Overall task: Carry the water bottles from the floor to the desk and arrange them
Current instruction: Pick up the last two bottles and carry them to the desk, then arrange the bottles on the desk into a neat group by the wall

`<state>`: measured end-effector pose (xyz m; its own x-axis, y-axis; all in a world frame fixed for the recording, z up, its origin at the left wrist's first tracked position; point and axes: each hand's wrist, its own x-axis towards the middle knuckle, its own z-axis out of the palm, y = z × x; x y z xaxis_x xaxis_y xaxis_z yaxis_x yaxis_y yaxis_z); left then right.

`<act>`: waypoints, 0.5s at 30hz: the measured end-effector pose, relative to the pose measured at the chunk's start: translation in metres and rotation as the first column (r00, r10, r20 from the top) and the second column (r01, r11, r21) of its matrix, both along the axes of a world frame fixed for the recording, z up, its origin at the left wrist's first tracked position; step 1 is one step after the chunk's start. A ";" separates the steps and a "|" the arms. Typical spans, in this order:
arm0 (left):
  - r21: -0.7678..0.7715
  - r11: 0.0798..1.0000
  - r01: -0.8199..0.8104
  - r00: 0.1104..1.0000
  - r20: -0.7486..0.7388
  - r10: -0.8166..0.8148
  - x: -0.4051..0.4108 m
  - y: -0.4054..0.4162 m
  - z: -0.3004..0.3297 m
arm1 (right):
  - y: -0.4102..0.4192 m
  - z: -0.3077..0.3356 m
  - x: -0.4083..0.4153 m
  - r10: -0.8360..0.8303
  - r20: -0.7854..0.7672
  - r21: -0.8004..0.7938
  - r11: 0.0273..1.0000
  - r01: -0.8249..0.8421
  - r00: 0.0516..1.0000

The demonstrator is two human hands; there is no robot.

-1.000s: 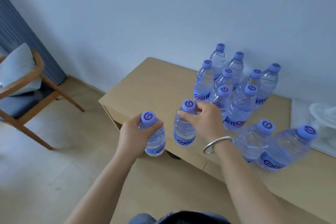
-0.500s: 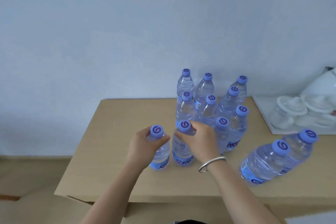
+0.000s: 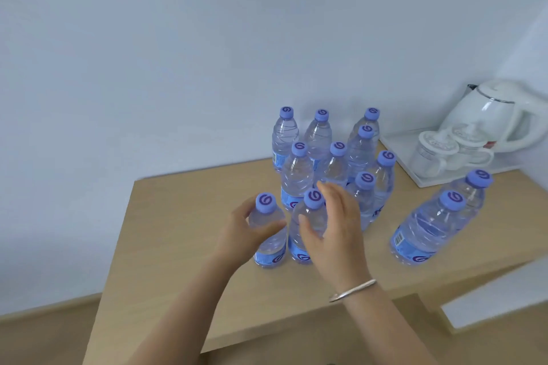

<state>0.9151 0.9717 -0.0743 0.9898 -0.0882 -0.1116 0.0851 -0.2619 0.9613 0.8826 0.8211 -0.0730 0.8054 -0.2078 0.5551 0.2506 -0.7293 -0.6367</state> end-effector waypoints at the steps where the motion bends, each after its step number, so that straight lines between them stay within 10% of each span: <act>1: -0.006 1.000 0.010 1.000 -0.012 -0.010 -0.002 0.003 -0.004 | 0.005 -0.001 -0.003 0.028 0.045 -0.036 0.999 -0.027 0.999; 7: 0.201 0.979 -0.022 0.992 -0.120 0.047 -0.022 0.021 -0.027 | 0.050 -0.003 0.001 0.327 -0.356 0.318 0.923 -0.215 0.876; 15: 0.265 0.961 0.079 0.975 -0.221 -0.020 -0.039 0.054 -0.036 | 0.066 -0.013 0.036 0.296 -0.348 0.350 0.921 -0.170 0.889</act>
